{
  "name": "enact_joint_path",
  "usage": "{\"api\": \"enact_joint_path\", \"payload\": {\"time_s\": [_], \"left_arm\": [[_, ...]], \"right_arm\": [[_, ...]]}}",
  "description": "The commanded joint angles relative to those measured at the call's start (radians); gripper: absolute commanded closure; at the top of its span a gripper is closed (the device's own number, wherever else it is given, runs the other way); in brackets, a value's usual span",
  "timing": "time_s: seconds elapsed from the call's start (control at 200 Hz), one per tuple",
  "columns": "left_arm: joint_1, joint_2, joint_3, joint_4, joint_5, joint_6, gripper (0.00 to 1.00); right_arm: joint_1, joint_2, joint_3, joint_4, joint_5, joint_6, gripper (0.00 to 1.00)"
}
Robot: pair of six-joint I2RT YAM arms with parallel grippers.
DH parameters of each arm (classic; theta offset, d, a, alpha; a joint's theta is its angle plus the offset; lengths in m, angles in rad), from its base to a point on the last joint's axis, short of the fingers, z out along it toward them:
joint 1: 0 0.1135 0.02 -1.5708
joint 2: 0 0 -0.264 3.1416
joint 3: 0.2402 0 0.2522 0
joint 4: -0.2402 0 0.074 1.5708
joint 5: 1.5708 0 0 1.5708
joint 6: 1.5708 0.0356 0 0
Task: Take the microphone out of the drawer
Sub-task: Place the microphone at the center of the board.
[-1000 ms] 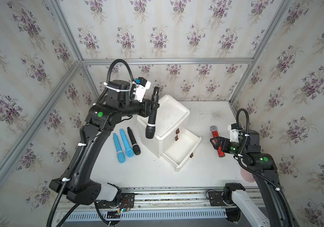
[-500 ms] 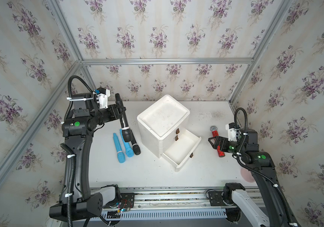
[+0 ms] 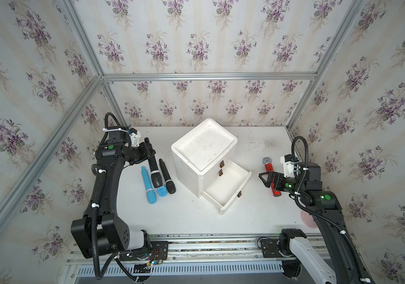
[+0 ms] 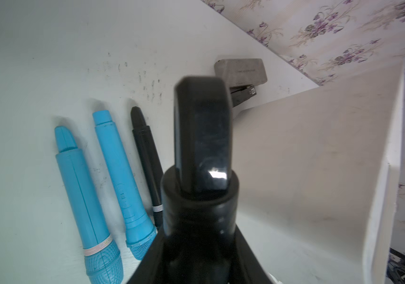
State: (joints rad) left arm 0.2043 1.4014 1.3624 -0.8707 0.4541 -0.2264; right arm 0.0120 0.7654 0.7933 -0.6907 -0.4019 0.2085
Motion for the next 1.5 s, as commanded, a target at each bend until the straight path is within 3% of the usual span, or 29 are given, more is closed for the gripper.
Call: {"api": "enact_joint_path", "payload": {"time_s": [0.0, 0.425, 0.56, 0.939, 1.129, 1.494], "left_arm": [[0.005, 0.050, -0.009, 0.025, -0.068, 0.011, 1.00], [0.040, 0.195, -0.038, 0.021, -0.132, 0.037, 1.00], [0.077, 0.215, -0.052, -0.006, -0.190, 0.067, 0.92], [0.118, 0.297, -0.079, -0.042, -0.443, 0.104, 0.99], [0.186, 0.417, -0.030, -0.058, -0.439, 0.102, 1.00], [0.126, 0.496, -0.033, -0.043, -0.500, 0.091, 1.00]], "right_arm": [[-0.001, -0.002, -0.004, 0.027, -0.015, -0.009, 0.00], [-0.001, -0.020, -0.023, 0.043, -0.020, -0.008, 0.00], [-0.001, -0.021, -0.025, 0.044, -0.022, -0.008, 0.00], [0.000, -0.029, -0.035, 0.058, -0.033, -0.009, 0.00], [0.003, -0.051, -0.043, 0.065, -0.038, -0.006, 0.00], [0.005, -0.072, -0.054, 0.086, -0.048, -0.001, 0.00]]}}
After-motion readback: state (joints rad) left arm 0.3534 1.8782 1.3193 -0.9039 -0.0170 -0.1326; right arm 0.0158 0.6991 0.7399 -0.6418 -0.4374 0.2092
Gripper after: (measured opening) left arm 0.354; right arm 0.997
